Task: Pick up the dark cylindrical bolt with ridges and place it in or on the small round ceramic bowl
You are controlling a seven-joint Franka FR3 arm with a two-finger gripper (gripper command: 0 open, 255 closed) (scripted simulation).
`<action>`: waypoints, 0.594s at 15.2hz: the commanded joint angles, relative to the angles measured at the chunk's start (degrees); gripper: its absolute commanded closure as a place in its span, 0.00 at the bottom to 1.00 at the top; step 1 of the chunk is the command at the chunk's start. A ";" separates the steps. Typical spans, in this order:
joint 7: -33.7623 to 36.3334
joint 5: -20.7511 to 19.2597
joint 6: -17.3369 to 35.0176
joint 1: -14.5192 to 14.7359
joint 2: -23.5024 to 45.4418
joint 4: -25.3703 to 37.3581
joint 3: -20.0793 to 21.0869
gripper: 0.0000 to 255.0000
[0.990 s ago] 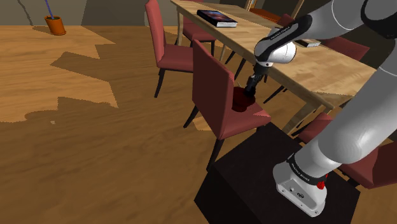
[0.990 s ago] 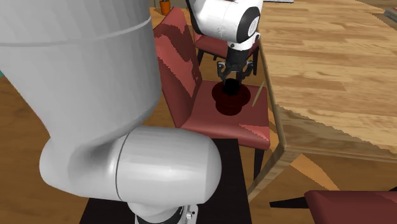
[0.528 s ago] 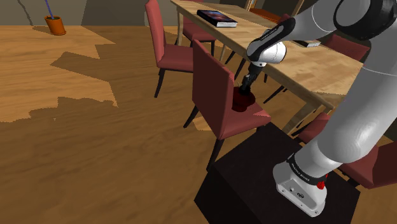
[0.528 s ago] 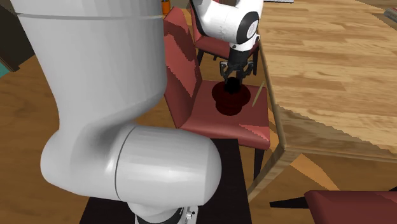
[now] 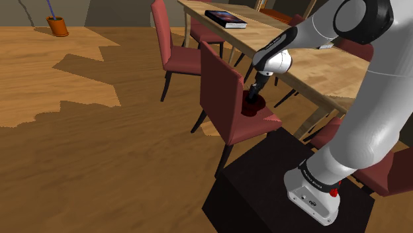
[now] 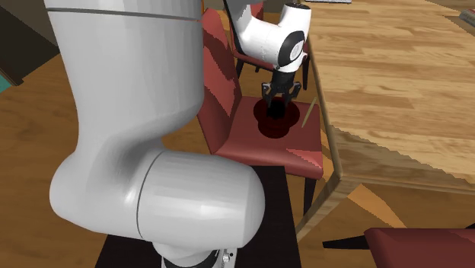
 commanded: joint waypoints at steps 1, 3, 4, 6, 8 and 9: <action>-0.27 0.39 0.65 -0.23 0.60 -0.14 0.18 1.00; -0.27 0.39 0.65 -0.24 0.60 -0.13 0.19 1.00; -0.27 0.38 0.65 -0.24 0.60 -0.13 0.19 1.00; -0.27 0.38 0.65 -0.25 0.60 -0.13 0.20 1.00; -0.25 0.38 0.67 -0.24 0.59 -0.16 0.20 0.00; -0.26 0.39 0.69 -0.25 0.60 -0.17 0.21 0.00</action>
